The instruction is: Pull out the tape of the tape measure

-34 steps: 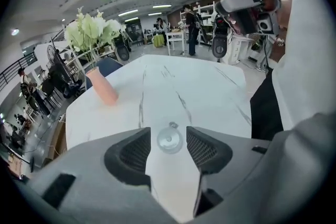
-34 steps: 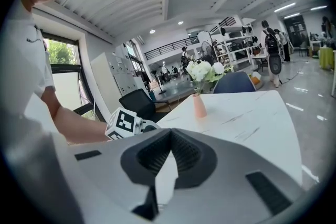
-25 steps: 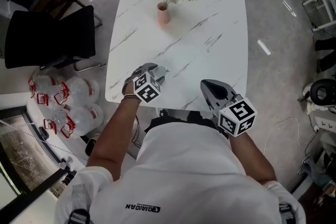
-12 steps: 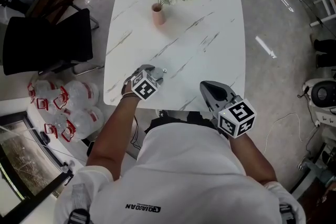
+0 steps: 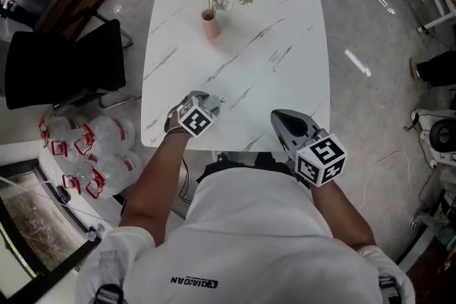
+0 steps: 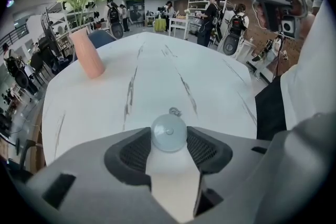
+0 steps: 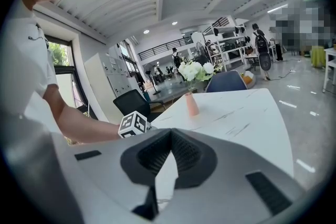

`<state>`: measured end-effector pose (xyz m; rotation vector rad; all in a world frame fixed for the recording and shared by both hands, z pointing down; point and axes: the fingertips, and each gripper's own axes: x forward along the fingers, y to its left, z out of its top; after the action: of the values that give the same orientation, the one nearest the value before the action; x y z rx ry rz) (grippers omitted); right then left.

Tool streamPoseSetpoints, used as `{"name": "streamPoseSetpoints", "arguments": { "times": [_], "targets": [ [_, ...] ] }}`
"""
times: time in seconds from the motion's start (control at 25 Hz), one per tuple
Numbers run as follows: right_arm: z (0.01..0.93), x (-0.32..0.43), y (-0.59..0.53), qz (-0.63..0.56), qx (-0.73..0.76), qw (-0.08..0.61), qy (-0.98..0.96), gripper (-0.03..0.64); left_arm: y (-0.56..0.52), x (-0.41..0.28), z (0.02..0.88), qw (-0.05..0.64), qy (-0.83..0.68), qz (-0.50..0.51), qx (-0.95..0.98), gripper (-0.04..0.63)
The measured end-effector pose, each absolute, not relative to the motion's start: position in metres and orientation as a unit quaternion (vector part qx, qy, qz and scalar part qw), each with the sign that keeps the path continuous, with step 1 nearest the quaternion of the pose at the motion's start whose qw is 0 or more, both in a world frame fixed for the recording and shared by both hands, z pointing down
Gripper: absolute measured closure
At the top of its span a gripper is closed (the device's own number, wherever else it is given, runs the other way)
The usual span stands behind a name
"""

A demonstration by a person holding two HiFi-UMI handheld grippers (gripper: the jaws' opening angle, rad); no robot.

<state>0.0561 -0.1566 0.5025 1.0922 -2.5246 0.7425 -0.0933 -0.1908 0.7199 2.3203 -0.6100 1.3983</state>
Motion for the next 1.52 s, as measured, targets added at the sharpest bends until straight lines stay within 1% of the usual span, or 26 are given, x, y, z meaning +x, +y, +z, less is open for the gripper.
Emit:
{"name": "streamPoseSetpoints", "arguments": {
  "times": [0.24,0.48,0.8,1.16,1.52],
  "targets": [
    [0.49,0.059,-0.16,0.239,0.386,0.136,-0.881,0.611,-0.197,-0.086,0.685,0.154,-0.235,0.471,0.836,0.373],
    [0.464,0.061,-0.171,0.203,0.392,0.122,-0.889,0.611,-0.211,-0.076,0.616,0.103,-0.281,0.42,0.857,0.373],
    [0.411,0.066,-0.19,0.157,0.4,0.078,-0.899,0.611,-0.215,-0.066,0.507,0.024,-0.327,0.346,0.879,0.373],
    [0.352,0.065,-0.201,0.133,0.391,0.02,-0.91,0.611,-0.202,-0.065,0.406,-0.04,-0.359,0.266,0.894,0.373],
    [0.314,0.063,-0.201,0.112,0.385,-0.01,-0.916,0.611,-0.192,-0.072,0.349,-0.136,-0.375,0.257,0.88,0.373]
  ]
}}
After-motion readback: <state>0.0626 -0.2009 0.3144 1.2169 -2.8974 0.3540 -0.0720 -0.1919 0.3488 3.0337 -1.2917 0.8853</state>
